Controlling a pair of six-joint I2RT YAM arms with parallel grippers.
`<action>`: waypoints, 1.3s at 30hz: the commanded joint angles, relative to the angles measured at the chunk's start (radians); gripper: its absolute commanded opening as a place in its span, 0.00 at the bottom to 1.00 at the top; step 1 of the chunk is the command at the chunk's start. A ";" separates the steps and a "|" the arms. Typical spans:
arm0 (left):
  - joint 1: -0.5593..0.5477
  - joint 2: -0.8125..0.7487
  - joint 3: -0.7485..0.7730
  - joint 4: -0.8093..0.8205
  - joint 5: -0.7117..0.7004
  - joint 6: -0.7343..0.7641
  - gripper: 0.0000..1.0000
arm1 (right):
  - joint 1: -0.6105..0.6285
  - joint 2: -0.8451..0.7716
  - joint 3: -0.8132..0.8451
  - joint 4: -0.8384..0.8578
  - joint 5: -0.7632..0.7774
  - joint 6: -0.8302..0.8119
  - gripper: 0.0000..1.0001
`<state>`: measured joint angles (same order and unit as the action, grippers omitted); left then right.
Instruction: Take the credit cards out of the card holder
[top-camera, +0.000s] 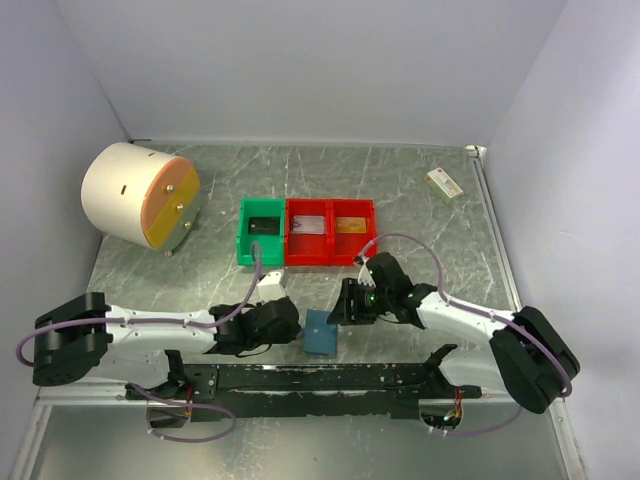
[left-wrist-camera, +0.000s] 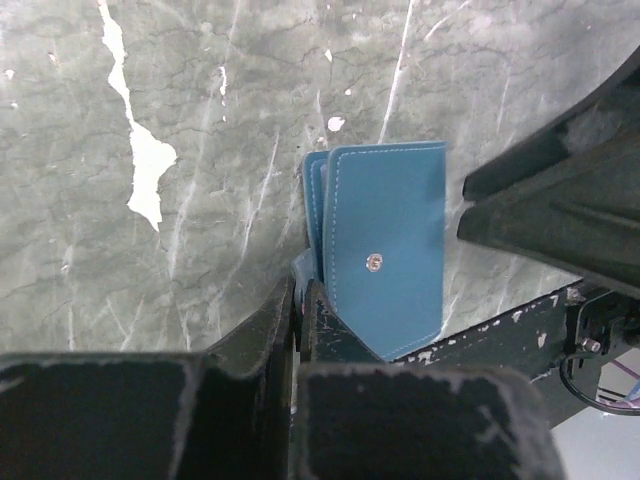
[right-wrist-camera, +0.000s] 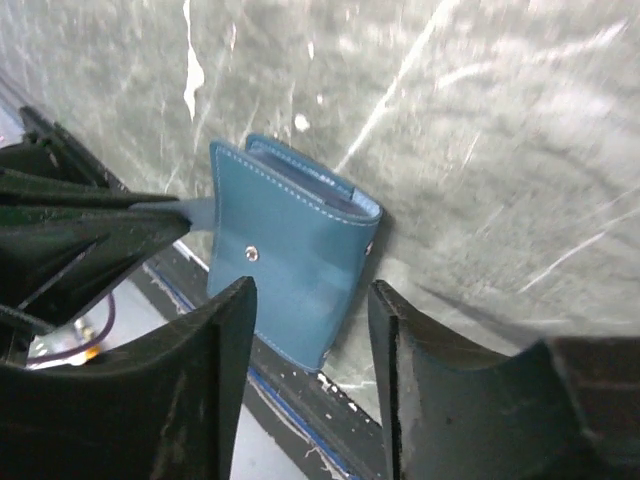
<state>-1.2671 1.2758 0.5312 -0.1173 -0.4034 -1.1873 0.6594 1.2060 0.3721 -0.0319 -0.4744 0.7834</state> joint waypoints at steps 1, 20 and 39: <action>-0.010 -0.069 0.029 -0.073 -0.061 -0.026 0.07 | -0.002 -0.038 0.099 -0.190 0.156 -0.115 0.51; -0.066 -0.071 0.179 -0.072 -0.048 0.075 0.07 | -0.001 -0.042 0.011 0.075 -0.117 0.045 0.60; -0.107 -0.079 0.220 -0.149 -0.119 0.051 0.07 | -0.001 -0.114 -0.018 0.010 -0.059 0.046 0.58</action>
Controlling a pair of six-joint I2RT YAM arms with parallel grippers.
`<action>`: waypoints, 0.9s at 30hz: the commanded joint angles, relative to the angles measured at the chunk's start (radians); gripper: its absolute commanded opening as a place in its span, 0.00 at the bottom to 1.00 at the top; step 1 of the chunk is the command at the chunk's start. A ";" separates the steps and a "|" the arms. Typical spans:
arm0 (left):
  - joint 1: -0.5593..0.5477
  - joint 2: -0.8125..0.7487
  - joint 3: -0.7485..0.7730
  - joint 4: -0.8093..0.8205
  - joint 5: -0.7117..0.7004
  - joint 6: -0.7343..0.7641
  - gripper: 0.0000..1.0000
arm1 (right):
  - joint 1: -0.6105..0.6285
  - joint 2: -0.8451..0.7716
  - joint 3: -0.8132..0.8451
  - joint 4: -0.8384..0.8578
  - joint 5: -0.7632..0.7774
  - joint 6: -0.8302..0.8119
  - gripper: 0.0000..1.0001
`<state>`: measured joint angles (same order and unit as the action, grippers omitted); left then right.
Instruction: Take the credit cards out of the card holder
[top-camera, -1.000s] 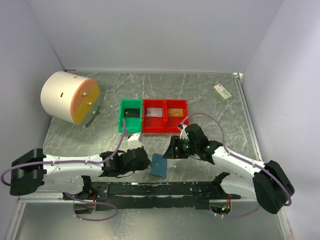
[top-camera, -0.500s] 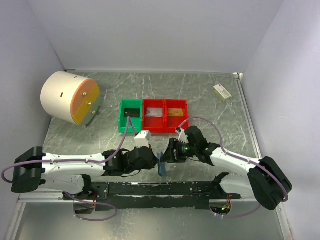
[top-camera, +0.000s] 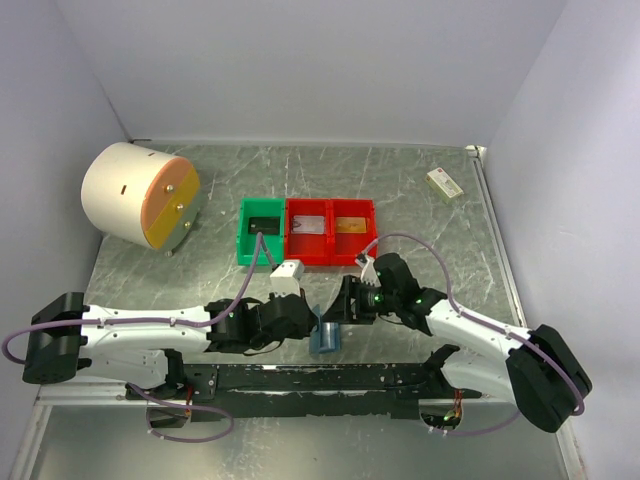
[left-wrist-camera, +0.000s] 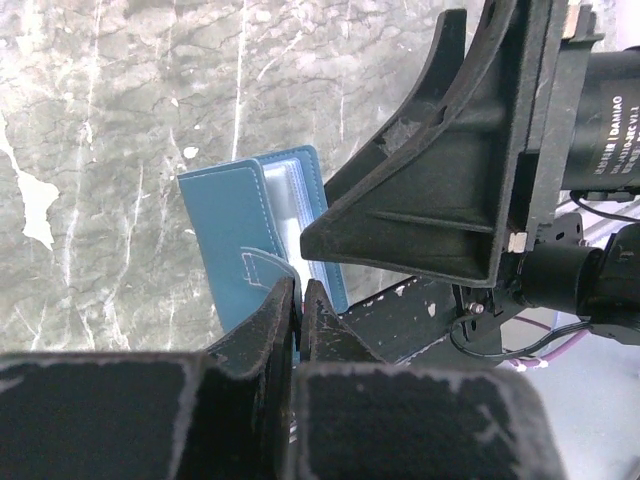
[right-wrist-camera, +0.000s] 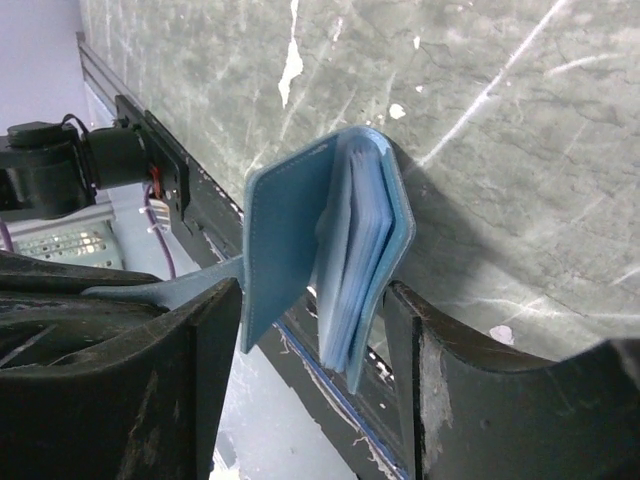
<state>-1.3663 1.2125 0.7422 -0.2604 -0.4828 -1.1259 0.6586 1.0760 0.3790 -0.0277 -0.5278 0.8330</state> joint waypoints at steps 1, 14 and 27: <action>-0.008 -0.013 0.005 -0.011 -0.039 -0.018 0.07 | -0.001 0.023 -0.029 0.011 -0.004 -0.002 0.56; 0.001 -0.062 -0.103 -0.135 -0.106 -0.155 0.07 | 0.000 -0.074 0.065 -0.240 0.255 -0.075 0.58; 0.041 -0.085 -0.204 -0.256 -0.107 -0.267 0.07 | 0.000 -0.006 0.015 -0.039 0.033 -0.007 0.51</action>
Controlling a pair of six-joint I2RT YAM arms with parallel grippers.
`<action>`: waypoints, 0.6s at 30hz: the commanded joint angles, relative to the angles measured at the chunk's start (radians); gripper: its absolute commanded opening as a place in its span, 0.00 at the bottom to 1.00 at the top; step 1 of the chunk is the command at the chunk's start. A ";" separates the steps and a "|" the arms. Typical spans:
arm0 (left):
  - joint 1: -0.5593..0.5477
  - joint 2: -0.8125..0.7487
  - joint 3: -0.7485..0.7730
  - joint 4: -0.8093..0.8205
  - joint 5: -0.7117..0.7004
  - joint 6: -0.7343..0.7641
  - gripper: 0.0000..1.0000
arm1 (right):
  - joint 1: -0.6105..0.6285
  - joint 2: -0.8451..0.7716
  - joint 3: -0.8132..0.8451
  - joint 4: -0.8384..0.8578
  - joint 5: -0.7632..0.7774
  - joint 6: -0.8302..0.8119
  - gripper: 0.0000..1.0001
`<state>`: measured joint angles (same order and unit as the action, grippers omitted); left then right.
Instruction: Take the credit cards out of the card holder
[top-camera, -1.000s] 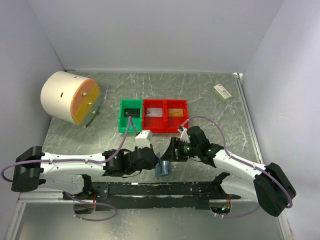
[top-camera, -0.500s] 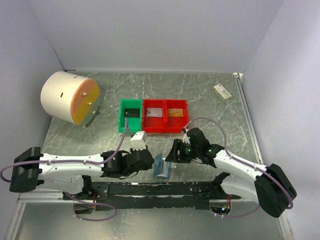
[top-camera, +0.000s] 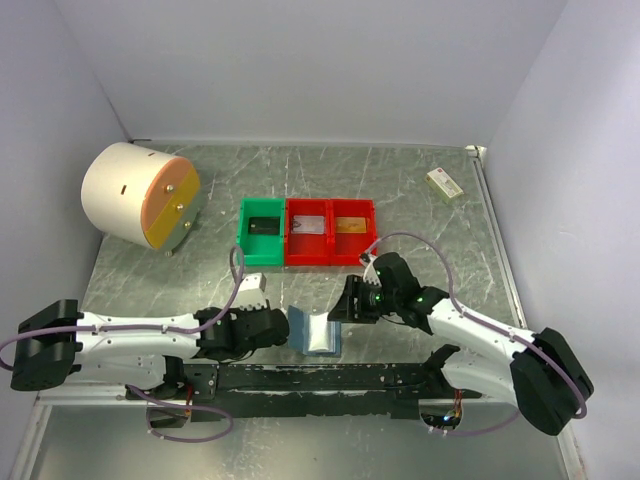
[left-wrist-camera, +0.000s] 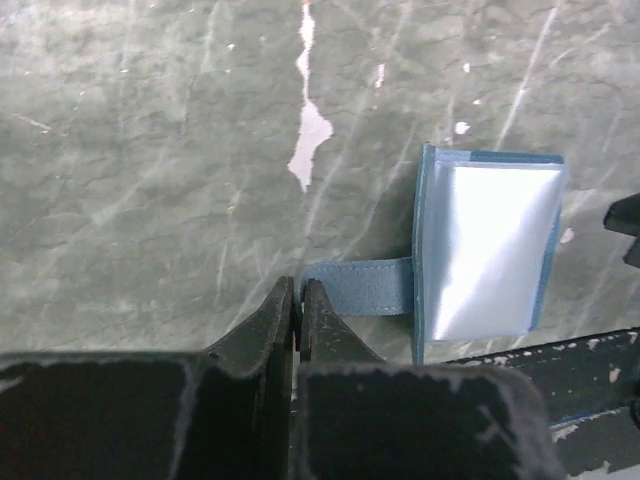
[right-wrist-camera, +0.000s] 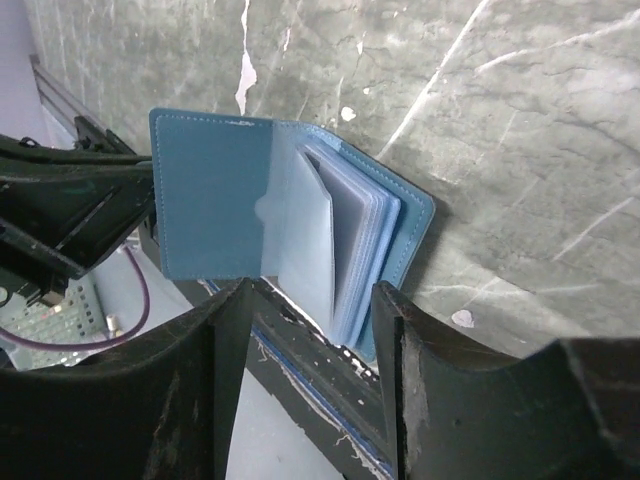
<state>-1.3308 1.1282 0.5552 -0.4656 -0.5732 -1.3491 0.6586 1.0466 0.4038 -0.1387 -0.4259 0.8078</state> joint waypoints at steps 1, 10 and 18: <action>0.005 0.002 -0.019 -0.049 -0.015 -0.045 0.07 | 0.000 0.028 -0.008 0.075 -0.073 0.018 0.50; 0.005 0.050 -0.005 -0.006 0.003 -0.022 0.07 | 0.002 0.058 -0.006 0.105 -0.106 0.018 0.43; 0.004 0.098 0.044 -0.056 -0.006 -0.019 0.07 | 0.002 0.169 0.010 0.149 -0.108 0.022 0.43</action>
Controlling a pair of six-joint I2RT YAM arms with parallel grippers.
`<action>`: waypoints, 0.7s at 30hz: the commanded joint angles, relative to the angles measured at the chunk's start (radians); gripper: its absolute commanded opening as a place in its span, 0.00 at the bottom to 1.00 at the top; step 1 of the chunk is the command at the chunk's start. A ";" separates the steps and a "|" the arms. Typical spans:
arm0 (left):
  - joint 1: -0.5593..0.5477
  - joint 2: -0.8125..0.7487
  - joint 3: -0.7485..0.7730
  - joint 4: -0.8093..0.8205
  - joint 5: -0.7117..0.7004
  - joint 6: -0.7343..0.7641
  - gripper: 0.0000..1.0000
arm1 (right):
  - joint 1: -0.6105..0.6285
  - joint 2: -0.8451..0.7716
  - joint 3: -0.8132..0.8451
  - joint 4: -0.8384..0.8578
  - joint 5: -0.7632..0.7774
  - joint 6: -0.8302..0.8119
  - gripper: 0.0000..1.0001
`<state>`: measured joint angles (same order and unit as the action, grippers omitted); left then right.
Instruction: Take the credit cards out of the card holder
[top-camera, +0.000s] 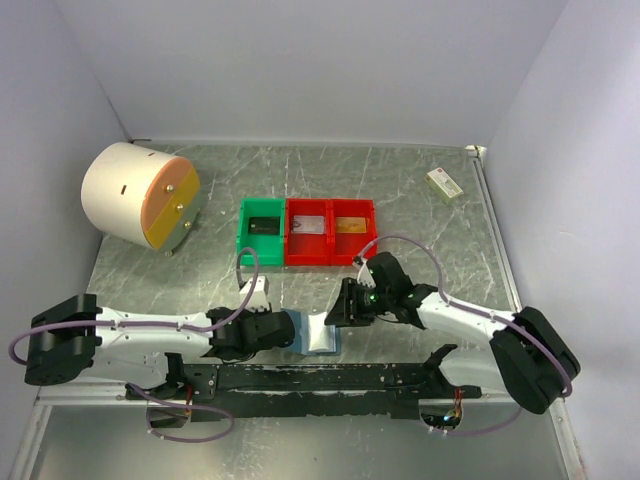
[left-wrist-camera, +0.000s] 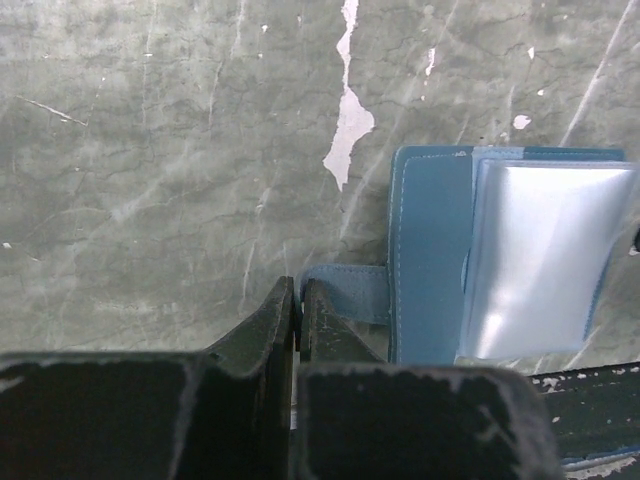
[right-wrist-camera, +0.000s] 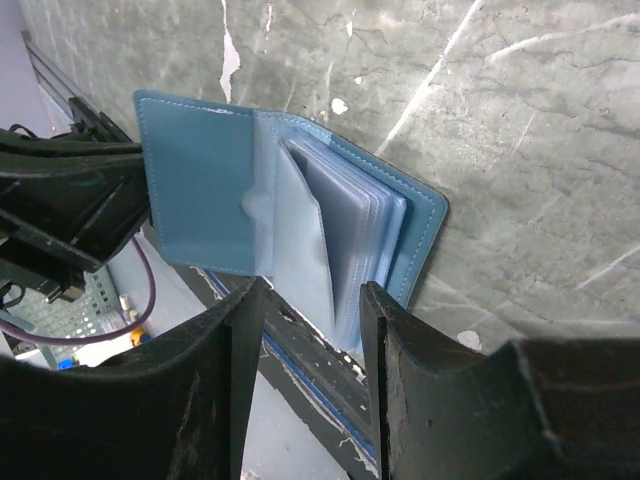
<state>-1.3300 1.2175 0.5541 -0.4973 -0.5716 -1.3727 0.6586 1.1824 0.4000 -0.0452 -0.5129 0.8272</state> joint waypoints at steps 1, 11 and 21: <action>0.003 0.006 0.044 -0.020 -0.007 0.006 0.07 | 0.001 0.040 0.017 0.066 -0.026 0.001 0.43; 0.003 -0.038 0.008 0.002 -0.012 -0.004 0.07 | 0.001 0.107 0.127 -0.030 0.022 -0.104 0.45; 0.003 -0.039 0.011 -0.006 -0.013 -0.003 0.07 | 0.002 0.172 0.151 -0.028 0.034 -0.129 0.45</action>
<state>-1.3300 1.1893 0.5671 -0.5003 -0.5720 -1.3701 0.6586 1.3506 0.5407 -0.0692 -0.4713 0.7235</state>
